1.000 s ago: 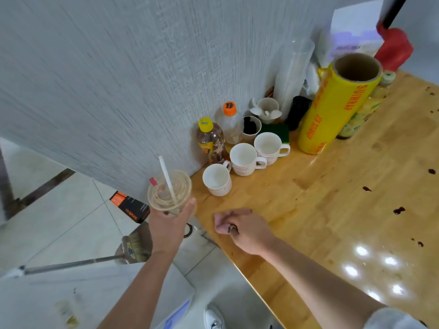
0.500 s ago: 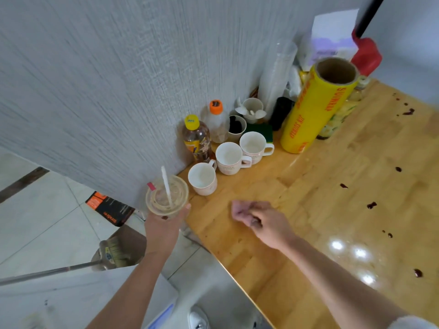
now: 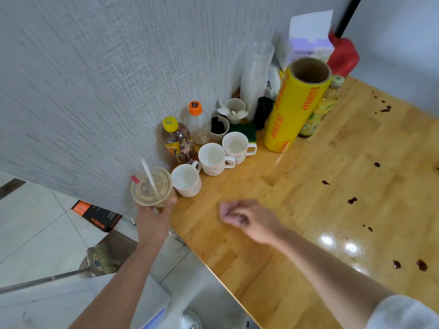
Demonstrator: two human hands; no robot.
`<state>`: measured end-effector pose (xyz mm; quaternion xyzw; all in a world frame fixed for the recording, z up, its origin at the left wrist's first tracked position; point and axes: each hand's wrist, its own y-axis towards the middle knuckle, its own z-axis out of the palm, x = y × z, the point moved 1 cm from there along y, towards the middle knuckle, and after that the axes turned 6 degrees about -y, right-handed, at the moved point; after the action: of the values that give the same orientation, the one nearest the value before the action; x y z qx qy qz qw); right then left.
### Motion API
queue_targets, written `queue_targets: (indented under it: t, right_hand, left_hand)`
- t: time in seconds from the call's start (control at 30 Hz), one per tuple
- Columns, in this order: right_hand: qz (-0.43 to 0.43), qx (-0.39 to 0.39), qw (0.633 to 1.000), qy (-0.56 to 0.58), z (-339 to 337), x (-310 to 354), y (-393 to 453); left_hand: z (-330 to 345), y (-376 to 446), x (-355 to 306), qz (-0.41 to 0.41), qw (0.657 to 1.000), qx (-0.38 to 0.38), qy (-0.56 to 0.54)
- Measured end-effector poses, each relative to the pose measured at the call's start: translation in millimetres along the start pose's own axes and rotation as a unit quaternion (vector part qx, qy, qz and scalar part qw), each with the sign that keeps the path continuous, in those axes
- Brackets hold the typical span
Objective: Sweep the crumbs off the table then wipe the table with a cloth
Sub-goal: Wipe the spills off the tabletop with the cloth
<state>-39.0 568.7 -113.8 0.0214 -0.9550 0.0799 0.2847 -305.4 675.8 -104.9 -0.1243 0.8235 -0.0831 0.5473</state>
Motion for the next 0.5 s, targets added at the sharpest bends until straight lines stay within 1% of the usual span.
queue_targets:
  t: [0.03, 0.07, 0.1, 0.13, 0.17, 0.2, 0.23, 0.27, 0.33, 0.37, 0.4, 0.43, 0.47, 0.5]
  right_hand:
    - [0.066, -0.049, 0.997, -0.002, -21.0, -26.4, 2.5]
    - [0.148, -0.114, 0.982, 0.0, -44.5, -53.5, 4.5]
    - [0.229, -0.174, 0.958, 0.004, -65.8, -80.2, 5.9]
    - [0.299, -0.213, 0.93, 0.031, -80.1, -99.5, 8.0]
    - [0.339, -0.23, 0.911, 0.052, -85.0, -108.1, 11.5]
    - [0.347, -0.223, 0.909, 0.057, -82.4, -103.0, 17.2]
    - [0.327, -0.199, 0.922, 0.046, -74.1, -87.0, 23.9]
    - [0.283, -0.167, 0.944, 0.036, -59.8, -65.6, 29.7]
    - [0.159, -0.067, 0.985, 0.013, -20.7, -19.6, 31.1]
    - [0.087, -0.012, 0.996, 0.002, -2.9, 5.2, 24.5]
    - [0.018, 0.033, 0.999, -0.001, 12.5, 24.2, 14.7]
    - [-0.033, 0.062, 0.998, 0.007, 19.4, 33.1, 4.8]
    - [-0.054, 0.064, 0.996, 0.016, 18.2, 30.2, 0.2]
    - [-0.036, 0.04, 0.998, 0.021, 7.9, 21.5, 3.9]
  left_hand:
    - [0.2, -0.1, 0.8, -0.002, 1.0, 0.012, 0.009]
    - [-1.2, -0.8, 2.4, -0.006, 1.0, 0.021, 0.014]
    - [-2.6, -1.6, 3.5, -0.009, 0.999, 0.03, 0.013]
    - [-5.0, -1.4, 4.4, -0.01, 0.999, 0.037, 0.008]
    - [-7.3, -0.9, 4.0, -0.01, 0.999, 0.039, 0.002]
    - [-9.4, 0.3, 2.0, -0.009, 0.999, 0.038, -0.005]
    - [-9.4, 2.1, -1.1, -0.005, 0.999, 0.039, -0.009]
    - [-8.6, 4.1, -4.3, 0.002, 0.999, 0.04, -0.01]
    - [-4.1, 7.3, -9.3, 0.013, 0.999, 0.03, -0.004]
    - [-2.7, 8.3, -10.3, 0.019, 1.0, 0.024, 0.005]
    - [-1.7, 8.7, -9.7, 0.023, 0.999, 0.021, 0.019]
    - [-0.9, 10.3, -9.3, 0.023, 0.999, 0.017, 0.036]
    - [-1.6, 11.5, -9.7, 0.022, 0.998, 0.013, 0.052]
    - [-2.2, 13.3, -10.7, 0.023, 0.998, 0.01, 0.065]
